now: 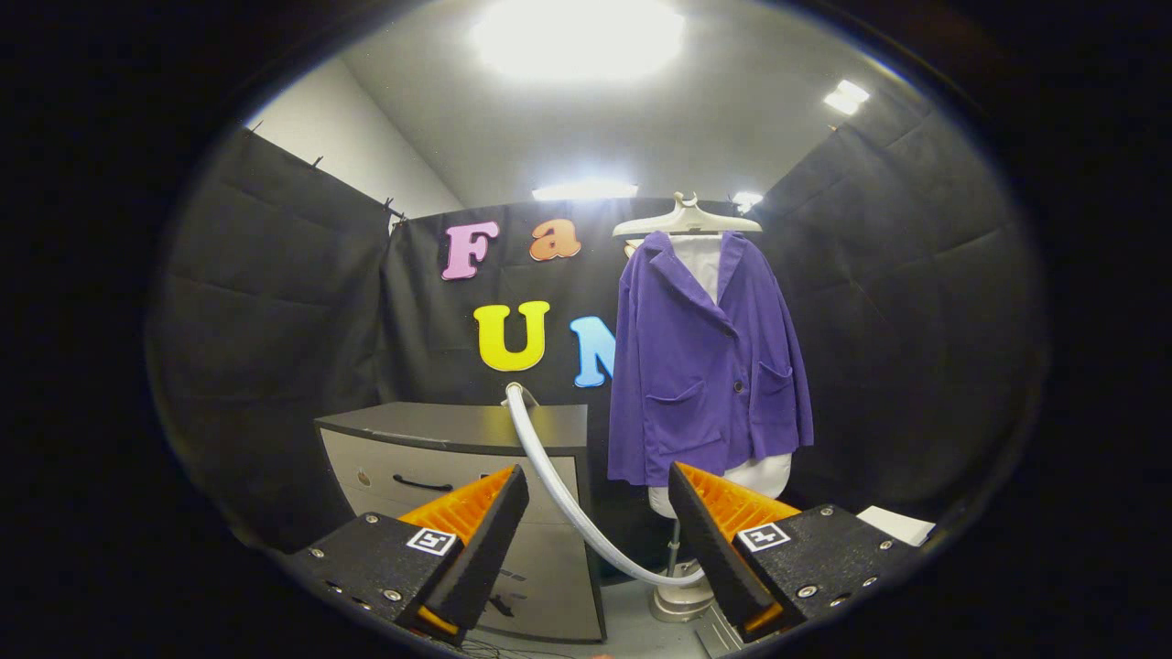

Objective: Iron the clothes twice with a garment steamer, once on the left side and once on the right side.

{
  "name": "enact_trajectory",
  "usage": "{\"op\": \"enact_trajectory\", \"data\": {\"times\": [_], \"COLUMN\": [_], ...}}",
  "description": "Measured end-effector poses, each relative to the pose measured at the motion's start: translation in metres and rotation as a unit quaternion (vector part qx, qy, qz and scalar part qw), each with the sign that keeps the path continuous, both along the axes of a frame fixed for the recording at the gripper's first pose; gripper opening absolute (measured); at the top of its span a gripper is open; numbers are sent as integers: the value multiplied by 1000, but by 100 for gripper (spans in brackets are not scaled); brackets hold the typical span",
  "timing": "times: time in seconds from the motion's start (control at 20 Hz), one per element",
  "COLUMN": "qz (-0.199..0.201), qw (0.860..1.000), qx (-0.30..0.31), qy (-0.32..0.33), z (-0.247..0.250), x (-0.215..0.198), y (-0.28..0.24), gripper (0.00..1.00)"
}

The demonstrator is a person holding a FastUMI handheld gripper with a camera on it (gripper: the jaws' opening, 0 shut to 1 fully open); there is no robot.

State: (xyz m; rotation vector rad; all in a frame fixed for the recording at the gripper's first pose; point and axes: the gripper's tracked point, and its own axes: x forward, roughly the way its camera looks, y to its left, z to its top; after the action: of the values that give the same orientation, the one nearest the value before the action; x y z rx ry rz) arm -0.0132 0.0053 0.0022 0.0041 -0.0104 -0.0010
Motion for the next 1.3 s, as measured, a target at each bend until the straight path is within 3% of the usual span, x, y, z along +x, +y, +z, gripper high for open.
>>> {"op": "enact_trajectory", "data": {"times": [0.5,0.9,1.3], "qz": [18,73,144], "qw": [1000,997,988], "qx": [10,-1,-62], "qy": [4,-27,-10], "z": [26,101,155], "x": [31,108,202], "y": [16,50,95], "gripper": [95,95,95]}}
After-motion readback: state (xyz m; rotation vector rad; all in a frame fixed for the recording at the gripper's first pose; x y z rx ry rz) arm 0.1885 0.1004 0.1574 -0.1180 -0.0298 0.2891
